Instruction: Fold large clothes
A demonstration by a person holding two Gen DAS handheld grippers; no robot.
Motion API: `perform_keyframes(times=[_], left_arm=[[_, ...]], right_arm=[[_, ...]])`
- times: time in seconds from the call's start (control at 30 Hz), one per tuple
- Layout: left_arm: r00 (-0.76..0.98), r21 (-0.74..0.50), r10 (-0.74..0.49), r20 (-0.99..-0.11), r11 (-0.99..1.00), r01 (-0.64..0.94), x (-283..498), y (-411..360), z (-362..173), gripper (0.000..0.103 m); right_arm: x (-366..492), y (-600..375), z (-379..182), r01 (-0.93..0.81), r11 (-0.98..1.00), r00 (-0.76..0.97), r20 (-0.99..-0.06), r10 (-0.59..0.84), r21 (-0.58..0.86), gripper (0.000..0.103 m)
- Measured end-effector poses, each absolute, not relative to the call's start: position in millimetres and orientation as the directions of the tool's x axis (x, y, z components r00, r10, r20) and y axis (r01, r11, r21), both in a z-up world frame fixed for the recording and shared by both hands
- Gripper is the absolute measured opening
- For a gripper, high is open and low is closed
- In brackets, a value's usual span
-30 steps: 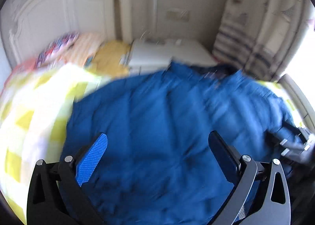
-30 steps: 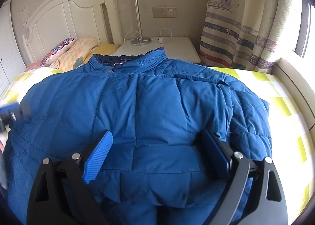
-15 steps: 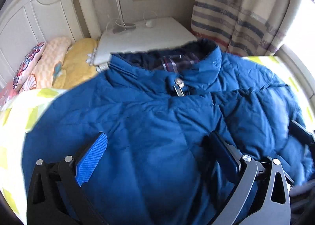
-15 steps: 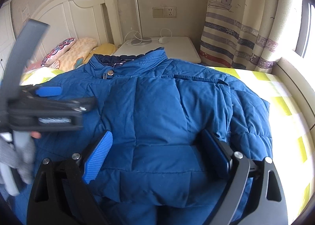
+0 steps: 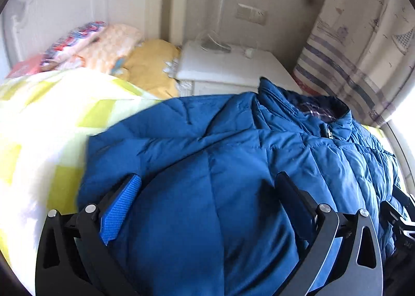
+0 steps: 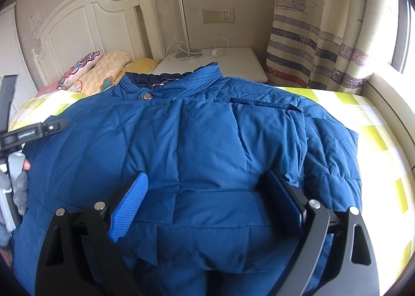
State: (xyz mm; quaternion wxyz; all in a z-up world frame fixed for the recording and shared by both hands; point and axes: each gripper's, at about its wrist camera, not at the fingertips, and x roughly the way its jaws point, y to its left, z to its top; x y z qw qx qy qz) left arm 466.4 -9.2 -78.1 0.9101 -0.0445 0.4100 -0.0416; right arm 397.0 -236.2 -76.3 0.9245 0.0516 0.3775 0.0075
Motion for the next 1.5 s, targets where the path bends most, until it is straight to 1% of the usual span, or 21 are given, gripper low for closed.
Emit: perform_keyframes(times=[0.07,0.13,0.2,0.27,0.47,0.57,0.63,0.7,0.8,0.83,0.93,0.97,1.0,1.03,1.1,1.13,1.17,1.23,1.33,1.43,1.5], left_arm=[[0.709,-0.104,-0.093,-0.699,0.994,0.029,438,-18,-63,0.098],[0.729,-0.075,-0.081,-0.679,0.996,0.040,408,-25,-52,0.098],[0.684,-0.008,-0.045,-0.728,0.998,0.057,395,-33,-59,0.098],[0.638,0.054,-0.022,-0.770,0.994,0.099,400,-40,-85,0.099],[0.654,0.074,-0.009,-0.757,0.992,0.099,400,-39,-91,0.099],[0.659,0.033,-0.037,-0.751,0.995,0.092,396,-33,-88,0.098],[0.678,0.050,-0.016,-0.735,0.996,0.077,376,-32,-75,0.098],[0.707,0.062,-0.039,-0.706,0.991,0.117,345,-30,-59,0.098],[0.704,0.075,-0.051,-0.709,0.986,0.147,310,-26,-51,0.098],[0.683,0.084,-0.048,-0.728,0.984,0.158,295,-22,-56,0.098],[0.611,0.107,-0.018,-0.791,0.980,0.168,277,-14,-87,0.098],[0.571,0.101,-0.013,-0.821,0.981,0.167,276,-10,-103,0.099],[0.573,0.066,-0.036,-0.819,0.986,0.156,276,-4,-101,0.099],[0.577,0.041,-0.046,-0.815,0.990,0.136,276,2,-99,0.099],[0.563,0.027,-0.047,-0.825,0.992,0.121,279,6,-102,0.099],[0.559,0.045,-0.028,-0.829,0.992,0.117,278,5,-102,0.099],[0.563,0.096,0.022,-0.826,0.990,0.103,271,2,-100,0.099],[0.577,0.136,0.050,-0.815,0.985,0.106,256,1,-100,0.099],[0.580,0.082,0.014,-0.815,0.993,0.090,231,20,-104,0.099],[0.571,-0.015,-0.046,-0.819,0.998,0.057,223,43,-105,0.099],[0.574,-0.027,-0.033,-0.818,0.999,0.019,216,52,-101,0.099]], right_arm=[[397,-236,-77,0.026,0.994,0.714,-0.698,0.053,0.102,0.092],[397,-236,-77,0.025,0.994,0.715,-0.697,0.055,0.105,0.092],[397,-237,-77,0.025,0.994,0.714,-0.697,0.058,0.108,0.092],[398,-237,-77,0.025,0.994,0.714,-0.698,0.057,0.106,0.092],[400,-239,-78,0.030,0.994,0.711,-0.701,0.050,0.102,0.092],[399,-237,-78,0.031,0.995,0.712,-0.701,0.045,0.096,0.092],[396,-238,-76,0.001,0.993,0.705,-0.704,0.084,0.120,0.096],[385,-234,-66,-0.019,0.994,0.671,-0.736,0.090,0.104,0.095],[338,-226,-43,-0.095,0.985,0.699,-0.695,0.171,0.146,0.095],[312,-220,-38,-0.119,0.985,0.707,-0.686,0.170,0.122,0.095],[270,-209,-52,-0.126,0.992,0.686,-0.720,0.104,0.023,0.095],[260,-207,-71,-0.116,0.993,0.653,-0.755,0.056,-0.028,0.095],[258,-208,-86,-0.103,0.993,0.617,-0.787,0.021,-0.055,0.095],[258,-211,-93,-0.102,0.994,0.595,-0.804,0.029,-0.039,0.095],[253,-223,-87,-0.054,0.999,0.605,-0.796,0.028,-0.006,0.096],[252,-224,-87,-0.047,0.999,0.590,-0.807,0.023,-0.005,0.096],[247,-224,-85,-0.040,0.999,0.584,-0.812,0.007,-0.020,0.096],[230,-221,-81,-0.047,0.998,0.604,-0.797,0.003,-0.032,0.096],[200,-224,-93,-0.068,0.997,0.586,-0.810,0.014,-0.031,0.100],[183,-232,-98,-0.084,0.996,0.595,-0.801,0.060,0.012,0.100],[177,-232,-91,-0.048,0.999,0.593,-0.805,0.017,-0.015,0.100]])
